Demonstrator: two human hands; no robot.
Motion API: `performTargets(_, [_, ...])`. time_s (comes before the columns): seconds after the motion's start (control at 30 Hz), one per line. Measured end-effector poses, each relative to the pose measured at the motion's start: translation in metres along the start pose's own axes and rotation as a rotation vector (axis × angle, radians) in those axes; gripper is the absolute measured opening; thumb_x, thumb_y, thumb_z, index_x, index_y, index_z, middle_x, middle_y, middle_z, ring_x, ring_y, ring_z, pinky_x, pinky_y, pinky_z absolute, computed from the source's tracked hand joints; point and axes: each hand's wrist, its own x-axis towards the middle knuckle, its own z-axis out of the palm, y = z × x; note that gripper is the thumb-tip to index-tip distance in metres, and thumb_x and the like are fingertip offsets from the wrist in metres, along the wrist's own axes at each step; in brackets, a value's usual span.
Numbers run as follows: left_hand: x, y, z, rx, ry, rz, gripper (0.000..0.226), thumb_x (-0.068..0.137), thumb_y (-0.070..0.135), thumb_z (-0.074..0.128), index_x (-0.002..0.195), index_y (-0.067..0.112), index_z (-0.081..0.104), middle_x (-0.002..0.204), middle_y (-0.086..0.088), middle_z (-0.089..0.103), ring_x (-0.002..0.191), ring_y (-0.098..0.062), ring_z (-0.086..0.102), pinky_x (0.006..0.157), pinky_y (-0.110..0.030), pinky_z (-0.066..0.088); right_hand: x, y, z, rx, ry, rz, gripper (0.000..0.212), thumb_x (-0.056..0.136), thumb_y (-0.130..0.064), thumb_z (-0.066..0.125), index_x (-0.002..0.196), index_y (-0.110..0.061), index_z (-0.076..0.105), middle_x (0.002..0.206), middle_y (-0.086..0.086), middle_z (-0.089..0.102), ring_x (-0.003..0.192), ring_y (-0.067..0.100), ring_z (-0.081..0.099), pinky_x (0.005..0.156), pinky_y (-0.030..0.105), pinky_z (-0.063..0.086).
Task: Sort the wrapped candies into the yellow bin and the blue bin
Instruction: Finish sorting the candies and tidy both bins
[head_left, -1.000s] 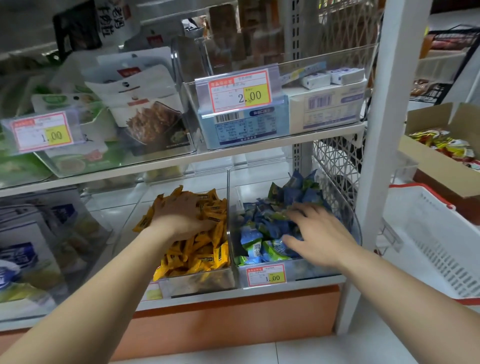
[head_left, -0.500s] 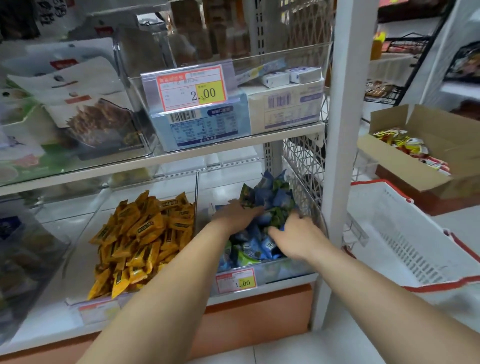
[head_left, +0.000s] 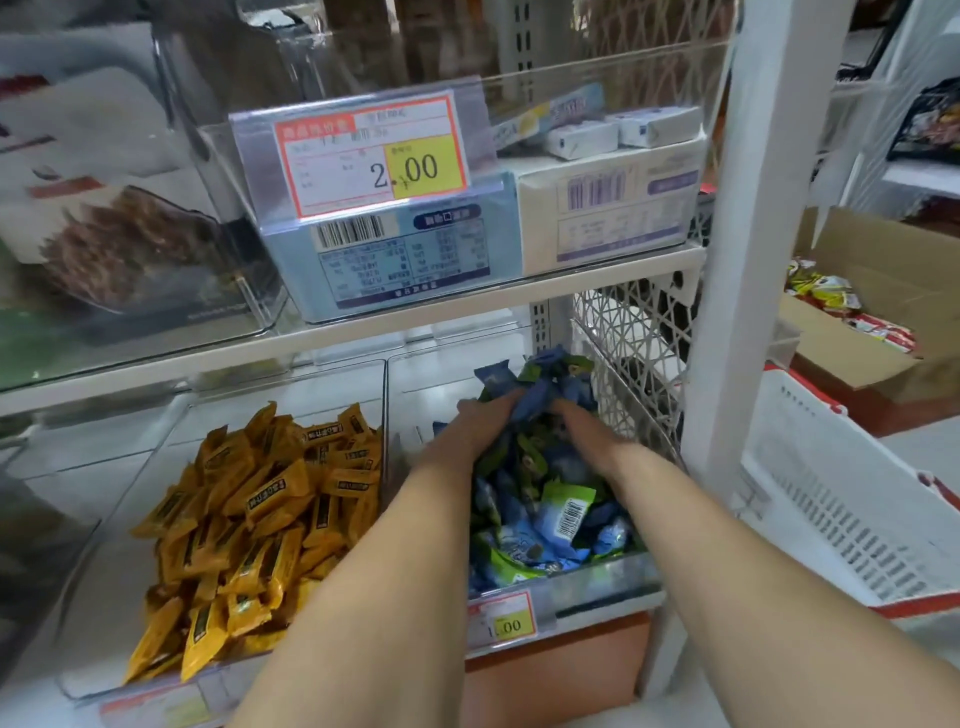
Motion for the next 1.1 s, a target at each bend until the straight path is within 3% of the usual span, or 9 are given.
performTargets(0.07, [-0.007,0.003,0.005,-0.059,-0.059,0.016,0.121,0.059,0.078,0.061,0.154,0.016,0.017,0.148,-0.013,0.041,0.133,-0.037,0.044,0.112,-0.046,0.036,0.002,0.001,-0.002,0.16,0.005,-0.037,0.031,0.102,-0.032,0.043,0.103,-0.015,0.068,0.106,0.01,0.074,0.091,0.018,0.072,0.087,0.031,0.057])
performTargets(0.2, [-0.01,-0.005,0.008,-0.163,-0.068,0.166,0.103,0.063,0.067,0.069,0.143,0.021,0.025,0.132,-0.012,0.057,0.111,-0.027,0.061,0.101,-0.044,0.048,-0.005,0.004,-0.002,0.228,0.038,-0.055,0.028,0.098,-0.017,0.044,0.082,-0.012,0.067,0.065,0.001,0.071,0.049,0.01,0.066,0.044,0.015,0.047])
performTargets(0.37, [-0.016,-0.006,0.002,-0.231,0.066,0.305,0.052,0.076,0.045,0.072,0.119,0.028,0.048,0.099,-0.001,0.066,0.081,-0.009,0.063,0.068,-0.026,0.049,-0.026,-0.008,0.005,0.165,0.077,-0.028,0.022,0.093,-0.024,0.053,0.091,-0.01,0.071,0.102,0.015,0.071,0.092,0.03,0.066,0.092,0.04,0.051])
performTargets(0.47, [-0.029,0.003,-0.012,-0.121,0.103,0.412,0.032,0.082,0.034,0.074,0.109,0.026,0.06,0.103,0.004,0.066,0.083,-0.001,0.06,0.065,-0.018,0.044,-0.038,-0.018,0.007,0.108,0.056,-0.017,0.031,0.093,-0.025,0.054,0.109,-0.003,0.069,0.105,0.016,0.069,0.103,0.033,0.064,0.1,0.043,0.048])
performTargets(0.67, [-0.076,0.007,-0.062,0.383,0.002,0.526,0.054,0.065,0.045,0.082,0.113,0.034,0.059,0.117,0.007,0.063,0.103,-0.012,0.058,0.076,-0.024,0.042,-0.059,-0.019,0.001,-0.294,-0.06,-0.255,0.007,0.088,-0.019,0.068,0.085,-0.025,0.067,0.087,-0.008,0.069,0.069,0.004,0.063,0.053,0.011,0.043])
performTargets(0.73, [-0.092,0.002,-0.069,0.686,-0.066,0.48,0.068,0.063,0.058,0.079,0.123,0.039,0.055,0.127,0.009,0.059,0.108,-0.011,0.054,0.081,-0.022,0.04,-0.064,-0.02,-0.001,-0.534,-0.009,-0.285,0.004,0.087,-0.026,0.068,0.09,-0.023,0.069,0.094,-0.001,0.07,0.085,0.016,0.065,0.065,0.019,0.046])
performTargets(0.9, [-0.117,-0.007,-0.074,1.225,-0.084,0.467,0.096,0.059,0.085,0.055,0.143,0.04,0.042,0.144,0.005,0.05,0.125,-0.022,0.051,0.1,-0.041,0.046,-0.09,-0.004,-0.01,-0.823,0.172,-0.521,0.065,0.081,-0.052,0.054,0.142,-0.034,0.046,0.145,0.0,0.051,0.126,0.029,0.052,0.102,0.038,0.047])
performTargets(1.0, [-0.125,-0.005,-0.08,1.383,-0.067,0.428,0.112,0.049,0.097,0.038,0.146,0.043,0.037,0.151,0.004,0.044,0.134,-0.025,0.043,0.107,-0.045,0.039,-0.101,0.003,-0.002,-1.031,0.034,-0.673,0.076,0.085,-0.067,0.037,0.155,-0.043,0.017,0.163,-0.009,0.021,0.147,0.024,0.025,0.116,0.045,0.032])
performTargets(1.1, [-0.127,0.002,-0.087,1.346,-0.165,0.31,0.117,0.046,0.098,0.043,0.145,0.036,0.042,0.148,0.0,0.046,0.131,-0.026,0.046,0.104,-0.042,0.043,-0.1,0.018,0.009,-1.215,-0.138,-0.56,0.07,0.093,-0.071,0.023,0.155,-0.04,0.019,0.164,-0.007,0.019,0.15,0.021,0.012,0.118,0.046,0.025])
